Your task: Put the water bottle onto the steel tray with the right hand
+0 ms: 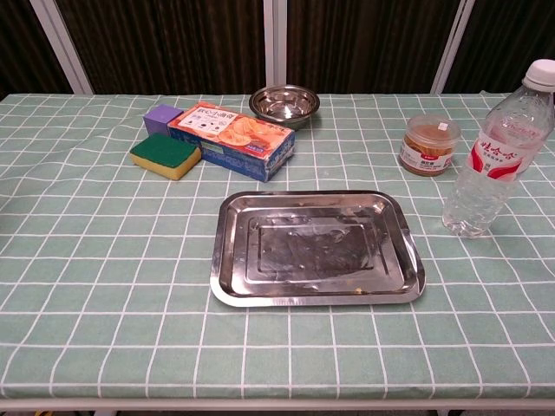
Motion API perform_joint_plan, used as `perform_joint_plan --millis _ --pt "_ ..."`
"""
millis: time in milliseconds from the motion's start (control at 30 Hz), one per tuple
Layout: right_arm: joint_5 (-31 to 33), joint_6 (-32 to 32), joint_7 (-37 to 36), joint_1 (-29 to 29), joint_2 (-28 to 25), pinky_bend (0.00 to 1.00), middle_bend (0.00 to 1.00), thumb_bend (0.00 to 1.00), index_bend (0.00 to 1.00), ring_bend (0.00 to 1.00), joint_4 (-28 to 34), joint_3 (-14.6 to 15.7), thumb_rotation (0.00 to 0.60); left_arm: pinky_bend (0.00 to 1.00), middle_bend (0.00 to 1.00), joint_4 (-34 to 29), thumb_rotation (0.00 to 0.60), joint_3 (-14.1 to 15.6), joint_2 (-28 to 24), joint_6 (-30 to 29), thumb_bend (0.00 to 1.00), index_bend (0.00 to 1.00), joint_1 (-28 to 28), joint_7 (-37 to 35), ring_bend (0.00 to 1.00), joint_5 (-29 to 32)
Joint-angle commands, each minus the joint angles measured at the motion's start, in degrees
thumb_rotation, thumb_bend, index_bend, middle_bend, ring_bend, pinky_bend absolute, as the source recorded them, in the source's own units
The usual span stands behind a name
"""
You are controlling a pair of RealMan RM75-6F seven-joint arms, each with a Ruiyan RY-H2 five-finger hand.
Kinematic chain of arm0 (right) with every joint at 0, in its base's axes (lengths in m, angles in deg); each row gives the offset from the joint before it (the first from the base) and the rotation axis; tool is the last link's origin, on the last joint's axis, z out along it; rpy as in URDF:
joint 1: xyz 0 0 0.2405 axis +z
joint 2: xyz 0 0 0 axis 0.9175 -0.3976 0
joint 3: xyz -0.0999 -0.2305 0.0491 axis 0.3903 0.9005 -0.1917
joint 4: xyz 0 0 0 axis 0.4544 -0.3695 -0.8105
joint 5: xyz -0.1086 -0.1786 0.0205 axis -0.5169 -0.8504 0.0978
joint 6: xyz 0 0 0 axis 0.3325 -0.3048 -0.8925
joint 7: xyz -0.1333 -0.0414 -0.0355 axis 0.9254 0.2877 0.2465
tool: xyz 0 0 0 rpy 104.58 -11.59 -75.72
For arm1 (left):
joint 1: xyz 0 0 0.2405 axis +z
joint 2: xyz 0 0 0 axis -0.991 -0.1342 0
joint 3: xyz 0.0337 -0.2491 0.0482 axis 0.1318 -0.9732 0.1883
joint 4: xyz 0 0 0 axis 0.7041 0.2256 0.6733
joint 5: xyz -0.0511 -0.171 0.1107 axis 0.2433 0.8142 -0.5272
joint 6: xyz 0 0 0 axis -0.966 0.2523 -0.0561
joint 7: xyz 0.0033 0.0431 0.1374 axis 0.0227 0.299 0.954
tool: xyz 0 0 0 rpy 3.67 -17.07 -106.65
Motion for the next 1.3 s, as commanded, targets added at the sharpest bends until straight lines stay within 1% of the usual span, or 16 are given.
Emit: perform_joint_plan --millis 33,233,433,500,567,633,667,700,800,833,933,1000,1100,1300 --pt "-0.57 0.38 -0.32 0.13 0.67 0.0 0.0 0.0 0.0 0.0 -0.71 -0.5 0.6 0.19 0.21 0.83 0.583 -0.2 0.43 0.18 0.31 0.18 -0.14 -0.56 0.11 0.13" --pt "-1.08 1.45 -2.13 -0.05 0.26 0.0 0.0 0.0 0.0 0.0 -0.28 -0.96 0.6 0.19 0.21 1.12 0.583 -0.24 0.59 0.31 0.31 0.18 -0.16 -0.32 0.11 0.18" --pt "0.25 2.8 -5.51 -0.42 -0.65 0.0 0.0 0.0 0.0 0.0 -0.1 -2.05 0.6 0.19 0.21 2.65 0.584 -1.34 0.88 1.12 0.31 0.18 -0.76 -0.78 0.11 1.38" --pt "-0.08 3.78 -8.63 -0.32 -0.44 0.0 0.0 0.0 0.0 0.0 -0.6 -2.28 0.6 0.19 0.21 3.22 0.582 -1.79 1.02 1.14 0.31 0.18 -1.07 -1.06 0.11 1.48" --pt "-1.48 5.05 -16.29 -0.13 0.19 0.0 0.0 0.0 0.0 0.0 -1.59 -2.58 0.6 0.19 0.21 3.7 0.583 -2.2 1.25 1.1 0.31 0.18 -1.31 -1.63 0.11 1.61" --pt "-4.38 6.45 -30.04 0.26 1.63 0.0 0.0 0.0 0.0 0.0 -4.46 -2.92 0.6 0.19 0.21 4.29 0.584 -2.44 1.64 1.27 0.31 0.19 -1.57 -2.29 0.11 1.72" --pt "-5.69 6.85 -37.28 0.44 2.58 0.0 0.0 0.0 0.0 0.0 -6.07 -3.12 0.6 0.19 0.21 4.51 0.583 -2.42 1.84 1.38 0.31 0.19 -1.65 -2.48 0.11 1.67" --pt "-7.2 7.13 -48.07 0.61 4.09 0.0 0.0 0.0 0.0 0.0 -8.07 -3.46 0.6 0.19 0.21 4.75 0.583 -2.31 2.05 1.54 0.31 0.19 -1.76 -2.62 0.11 1.54" --pt "-9.03 8.77 -73.24 1.15 7.62 0.0 0.01 0.0 0.0 0.0 -12.32 -3.95 0.6 0.19 0.21 5.3 0.585 -1.97 2.4 1.7 0.31 0.19 -1.89 -2.63 0.11 1.12" --pt "-9.38 9.43 -77.94 1.48 8.48 0.0 0.02 0.0 0.0 0.0 -13.9 -3.98 0.6 0.19 0.21 5.43 0.586 -1.97 2.48 1.66 0.31 0.19 -1.86 -2.8 0.11 1.15" --pt "-11.13 10.64 -86.03 2.7 11.49 0.0 0.03 0.0 0.0 0.0 -18.97 -3.56 0.6 0.19 0.21 5.89 0.583 -1.97 2.58 1.56 0.31 0.18 -1.73 -3.05 0.11 1.34" --pt "-12.12 11.22 -89.4 3.39 12.99 0.0 0.03 0.0 0.0 0.0 -21.05 -3.13 0.6 0.19 0.21 6.21 0.584 -1.82 2.41 1.49 0.31 0.19 -1.61 -3.07 0.11 1.28" --pt "-12.98 11.14 -90.29 4.22 15.37 0.0 0.03 0.0 0.0 0.0 -23.75 -2.99 0.6 0.19 0.21 6.47 0.585 -1.9 2.16 1.35 0.31 0.19 -1.59 -3.27 0.11 1.29" --pt "-14.26 12.04 -91.87 6.23 19.14 0.0 0.03 0.0 0.0 0.0 -27.24 -2.6 0.6 0.19 0.21 7.1 0.588 -1.87 2.14 1.22 0.31 0.19 -1.79 -3.53 0.11 0.88"
